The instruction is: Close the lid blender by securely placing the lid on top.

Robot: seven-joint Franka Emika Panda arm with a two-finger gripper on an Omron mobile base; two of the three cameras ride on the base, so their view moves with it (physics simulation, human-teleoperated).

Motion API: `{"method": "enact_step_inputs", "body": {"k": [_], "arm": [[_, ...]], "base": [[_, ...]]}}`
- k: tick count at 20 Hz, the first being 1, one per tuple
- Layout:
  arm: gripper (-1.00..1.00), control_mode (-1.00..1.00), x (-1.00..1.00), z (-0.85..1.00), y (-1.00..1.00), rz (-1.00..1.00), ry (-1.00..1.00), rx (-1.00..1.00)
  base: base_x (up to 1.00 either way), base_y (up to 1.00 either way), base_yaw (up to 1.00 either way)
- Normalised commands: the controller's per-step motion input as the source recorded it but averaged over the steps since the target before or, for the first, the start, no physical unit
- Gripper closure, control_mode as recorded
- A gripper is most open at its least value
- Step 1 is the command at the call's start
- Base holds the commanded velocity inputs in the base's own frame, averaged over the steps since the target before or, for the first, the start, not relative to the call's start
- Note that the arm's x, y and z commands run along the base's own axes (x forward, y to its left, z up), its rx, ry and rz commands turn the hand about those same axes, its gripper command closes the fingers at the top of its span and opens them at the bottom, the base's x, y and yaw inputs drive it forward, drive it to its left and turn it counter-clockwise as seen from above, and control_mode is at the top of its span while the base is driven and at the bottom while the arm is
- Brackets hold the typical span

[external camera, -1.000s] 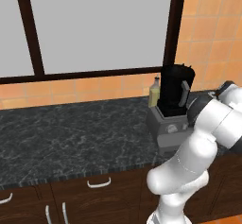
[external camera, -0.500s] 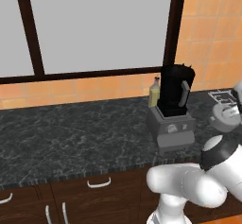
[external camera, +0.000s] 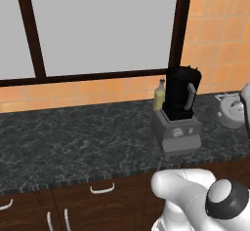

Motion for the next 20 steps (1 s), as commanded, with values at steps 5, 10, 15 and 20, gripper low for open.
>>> {"method": "enact_step_inputs", "body": {"k": [5,10,15,20], "arm": [[1.0,-1.0,-0.1,0.85,0.05,0.0,0.02,0.0],[1.0,-1.0,-0.08,0.88,0.0,0.0,0.05,0.01],[1.0,-1.0,-0.1,0.8,0.0,0.0,0.05,0.08],[1.0,-1.0,-0.1,0.66,0.07,0.0,0.0,0.11]], "base": [[0.0,0.0,0.0],[0.0,0.0,0.0],[0.0,0.0,0.0],[0.0,0.0,0.0]]}}
